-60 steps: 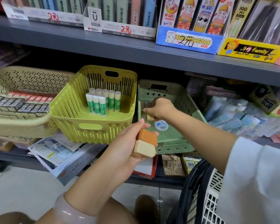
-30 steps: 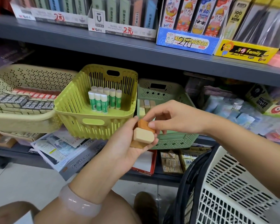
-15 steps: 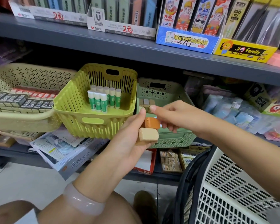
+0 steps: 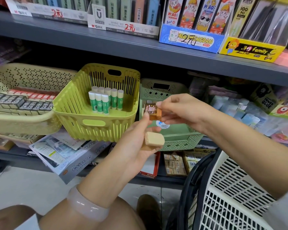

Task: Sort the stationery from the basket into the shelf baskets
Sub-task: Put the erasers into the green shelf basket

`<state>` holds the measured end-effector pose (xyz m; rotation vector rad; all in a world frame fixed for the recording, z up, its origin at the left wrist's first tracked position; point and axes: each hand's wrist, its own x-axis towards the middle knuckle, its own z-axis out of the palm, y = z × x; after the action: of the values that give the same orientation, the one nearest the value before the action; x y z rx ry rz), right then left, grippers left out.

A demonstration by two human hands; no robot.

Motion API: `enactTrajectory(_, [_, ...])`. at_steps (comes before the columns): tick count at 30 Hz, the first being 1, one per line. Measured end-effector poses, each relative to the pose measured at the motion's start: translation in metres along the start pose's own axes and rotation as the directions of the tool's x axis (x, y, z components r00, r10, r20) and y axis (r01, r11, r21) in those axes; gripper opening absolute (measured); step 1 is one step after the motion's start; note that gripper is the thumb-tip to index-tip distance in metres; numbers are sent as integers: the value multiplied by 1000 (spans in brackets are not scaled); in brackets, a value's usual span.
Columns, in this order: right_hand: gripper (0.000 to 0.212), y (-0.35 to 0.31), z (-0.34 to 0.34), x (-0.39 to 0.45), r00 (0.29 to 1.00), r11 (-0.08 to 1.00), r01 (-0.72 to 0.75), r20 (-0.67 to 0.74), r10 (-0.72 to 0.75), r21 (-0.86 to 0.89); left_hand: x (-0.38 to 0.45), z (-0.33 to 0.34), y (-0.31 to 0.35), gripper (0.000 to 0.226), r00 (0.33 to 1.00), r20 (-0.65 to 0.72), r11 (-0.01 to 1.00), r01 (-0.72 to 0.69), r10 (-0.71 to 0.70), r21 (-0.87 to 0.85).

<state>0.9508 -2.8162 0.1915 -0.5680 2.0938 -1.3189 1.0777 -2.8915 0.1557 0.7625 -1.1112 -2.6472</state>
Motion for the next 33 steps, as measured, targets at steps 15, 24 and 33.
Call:
enactTrajectory(15, [25, 31, 36, 65, 992, 928, -126, -72, 108, -350, 0, -10, 12, 19, 987, -112, 975, 95, -119, -199])
enactTrajectory(24, [18, 7, 16, 14, 954, 951, 269, 179, -241, -151, 1, -9, 9, 33, 996, -73, 998, -45, 42, -39])
enactTrajectory(33, [18, 2, -3, -15, 818, 873, 454, 472, -328, -180, -1, -8, 1, 45, 991, 124, 998, -51, 56, -44])
